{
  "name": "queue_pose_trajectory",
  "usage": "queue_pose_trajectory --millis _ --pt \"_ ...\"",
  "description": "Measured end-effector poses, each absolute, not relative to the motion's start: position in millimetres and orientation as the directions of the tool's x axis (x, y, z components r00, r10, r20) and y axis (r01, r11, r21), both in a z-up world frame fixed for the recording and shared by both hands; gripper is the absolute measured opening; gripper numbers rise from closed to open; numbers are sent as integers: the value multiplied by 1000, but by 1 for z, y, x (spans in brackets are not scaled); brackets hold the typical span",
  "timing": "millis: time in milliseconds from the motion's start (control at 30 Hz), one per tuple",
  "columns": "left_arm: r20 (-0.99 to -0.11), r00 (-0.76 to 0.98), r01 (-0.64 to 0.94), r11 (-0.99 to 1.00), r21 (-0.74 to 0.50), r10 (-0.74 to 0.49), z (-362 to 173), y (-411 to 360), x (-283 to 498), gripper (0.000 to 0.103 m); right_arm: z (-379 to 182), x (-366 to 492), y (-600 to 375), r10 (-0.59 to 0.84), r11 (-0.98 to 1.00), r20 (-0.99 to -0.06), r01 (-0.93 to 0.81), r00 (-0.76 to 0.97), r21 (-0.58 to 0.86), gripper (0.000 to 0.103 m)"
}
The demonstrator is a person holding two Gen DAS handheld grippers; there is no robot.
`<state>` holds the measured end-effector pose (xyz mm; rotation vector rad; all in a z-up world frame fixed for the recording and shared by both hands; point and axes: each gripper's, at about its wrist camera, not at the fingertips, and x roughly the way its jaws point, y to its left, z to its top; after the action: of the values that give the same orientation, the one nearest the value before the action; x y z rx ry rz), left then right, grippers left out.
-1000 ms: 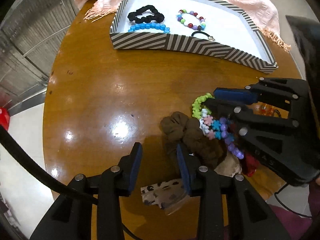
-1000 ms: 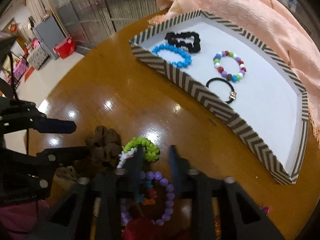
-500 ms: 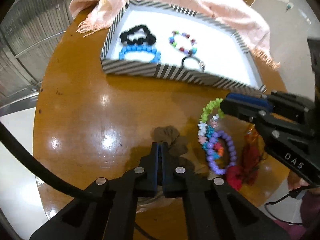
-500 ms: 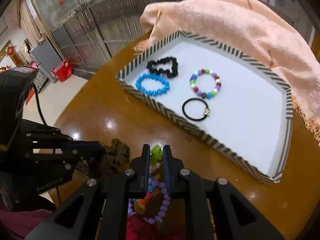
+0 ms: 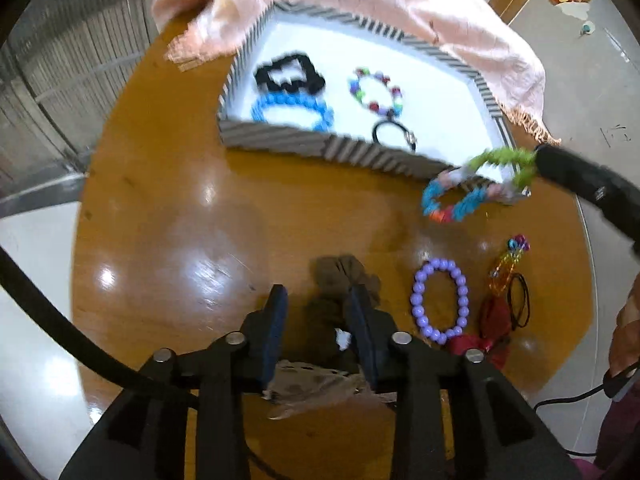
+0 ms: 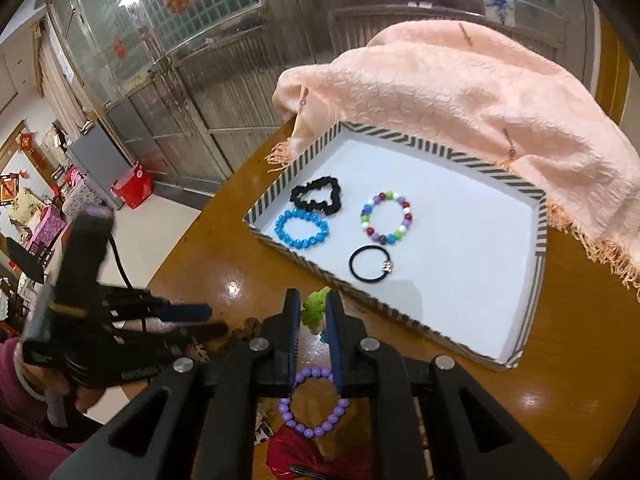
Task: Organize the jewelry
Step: 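Carry both held items into the tray and open both tools to release them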
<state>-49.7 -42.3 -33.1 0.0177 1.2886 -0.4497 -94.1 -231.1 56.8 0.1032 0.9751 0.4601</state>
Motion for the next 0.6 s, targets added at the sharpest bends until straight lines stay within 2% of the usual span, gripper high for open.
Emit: queue_pose_trajectory --millis 233,267,367,500,600 --pt "-957 201 383 916 -119 -209 -57 -64 -55 24 58 -97 -240 416 904 -775 -312 477 293 13" --pt "-955 211 388 915 -114 -209 -56 -64 -55 12 59 -98 -241 417 903 -773 -311 478 295 13" --pt "-950 189 392 906 -157 -247 -56 -62 -50 3 61 -98 -244 417 904 -770 -305 484 298 13" --pt "-909 159 353 882 -313 -386 -30 -46 -38 2 66 -97 -247 420 904 -764 -306 491 300 13" --pt "-882 191 355 868 -348 -432 -6 -39 -34 2 74 -97 -249 421 903 -753 -310 505 297 13"
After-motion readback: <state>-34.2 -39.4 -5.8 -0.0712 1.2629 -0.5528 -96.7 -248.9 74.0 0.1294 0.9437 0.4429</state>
